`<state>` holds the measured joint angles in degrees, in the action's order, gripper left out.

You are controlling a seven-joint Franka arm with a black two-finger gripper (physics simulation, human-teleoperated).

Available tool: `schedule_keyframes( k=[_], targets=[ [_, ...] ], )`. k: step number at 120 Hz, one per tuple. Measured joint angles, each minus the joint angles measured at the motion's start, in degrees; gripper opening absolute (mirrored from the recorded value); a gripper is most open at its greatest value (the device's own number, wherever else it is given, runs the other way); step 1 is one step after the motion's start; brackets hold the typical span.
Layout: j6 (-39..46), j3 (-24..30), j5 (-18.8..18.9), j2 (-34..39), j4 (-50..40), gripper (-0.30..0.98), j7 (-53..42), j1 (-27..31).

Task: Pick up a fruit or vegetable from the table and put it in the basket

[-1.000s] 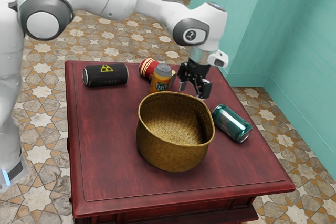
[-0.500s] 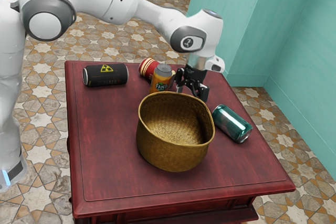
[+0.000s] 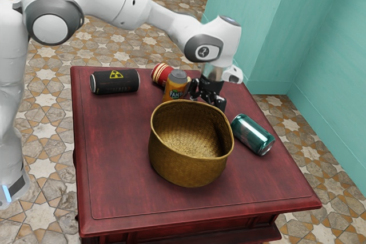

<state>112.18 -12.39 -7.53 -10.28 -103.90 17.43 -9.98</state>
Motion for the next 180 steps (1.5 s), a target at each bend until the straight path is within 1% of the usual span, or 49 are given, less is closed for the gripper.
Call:
schedule_keyframes(
  k=[98, 133, 180],
  targets=[
    [1.80, 0.00, -0.20, -2.50, -0.02, 0.68, 0.56, -0.47],
    [2.26, 0.08, -0.19, -2.77, -0.01, 0.55, 0.59, -0.58],
    [2.39, 0.17, -0.17, -2.83, 0.02, 0.43, 0.32, -0.72]
  ],
)
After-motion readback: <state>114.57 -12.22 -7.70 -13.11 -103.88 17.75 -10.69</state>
